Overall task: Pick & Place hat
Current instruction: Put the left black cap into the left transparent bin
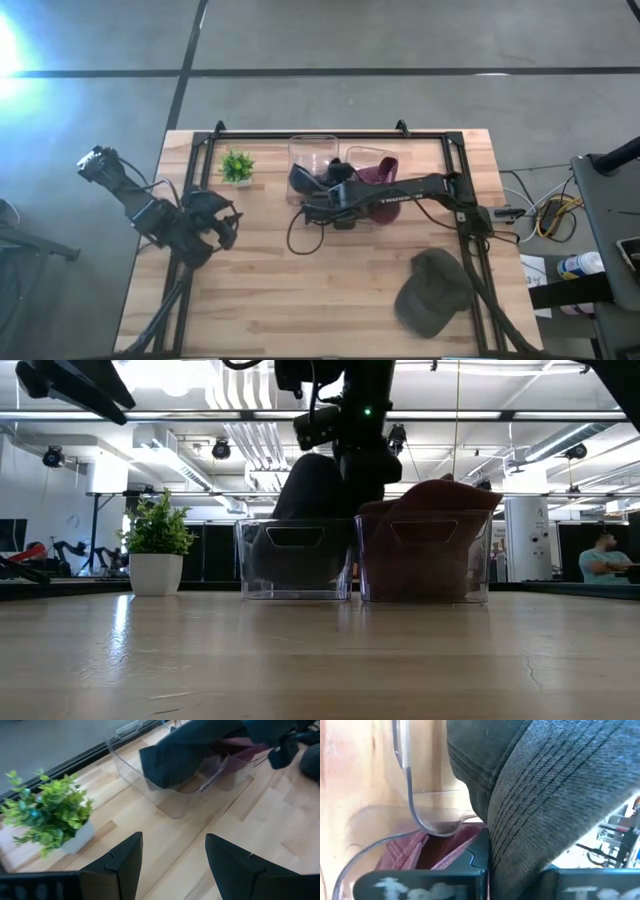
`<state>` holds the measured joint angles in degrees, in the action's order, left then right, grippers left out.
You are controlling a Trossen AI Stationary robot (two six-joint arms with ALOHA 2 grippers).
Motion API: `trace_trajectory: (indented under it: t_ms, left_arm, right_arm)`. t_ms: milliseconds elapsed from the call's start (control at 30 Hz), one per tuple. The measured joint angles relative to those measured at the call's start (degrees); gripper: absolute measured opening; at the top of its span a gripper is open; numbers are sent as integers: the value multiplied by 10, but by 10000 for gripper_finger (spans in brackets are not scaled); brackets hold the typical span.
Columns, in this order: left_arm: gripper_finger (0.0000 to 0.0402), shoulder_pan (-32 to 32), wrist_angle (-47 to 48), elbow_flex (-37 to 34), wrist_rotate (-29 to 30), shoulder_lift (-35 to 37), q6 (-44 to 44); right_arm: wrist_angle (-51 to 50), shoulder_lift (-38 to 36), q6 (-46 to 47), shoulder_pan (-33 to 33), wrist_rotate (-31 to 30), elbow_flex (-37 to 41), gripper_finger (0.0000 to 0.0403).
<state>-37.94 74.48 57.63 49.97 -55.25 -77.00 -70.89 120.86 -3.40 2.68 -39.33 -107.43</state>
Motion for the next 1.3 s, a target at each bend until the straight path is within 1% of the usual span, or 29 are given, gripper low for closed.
trace_trajectory:
  t_ms: [300,433,533,667,733,900,1000,1133,1233,1300]
  left_arm:
    - [211,15,-129,-41,0,-8,40]
    - [211,22,-151,-44,0,-8,43]
    - [211,29,-166,-44,-1,-9,43]
    - [211,50,-174,-57,-12,-39,60]
    - [211,69,-197,-72,-15,-61,76]
    - [211,139,-295,-116,-16,-119,139]
    - [211,184,-349,-134,-16,-149,177]
    - [211,226,-431,-152,-19,-178,248]
    - [211,247,-511,-164,-39,-191,315]
    - [211,257,-558,-170,-68,-199,352]
  right_arm:
    - [42,0,-92,1,3,1,13]
    - [42,1,-143,3,0,1,13]
    - [42,1,-178,3,-15,1,13]
    - [42,1,-193,4,-24,1,13]
    - [42,1,-193,6,-24,0,13]
    - [42,1,-192,15,5,0,13]
    - [46,2,-184,19,8,0,13]
    - [61,10,-176,18,8,0,13]
    - [72,22,-180,18,8,0,13]
    - [74,30,-181,18,8,0,19]
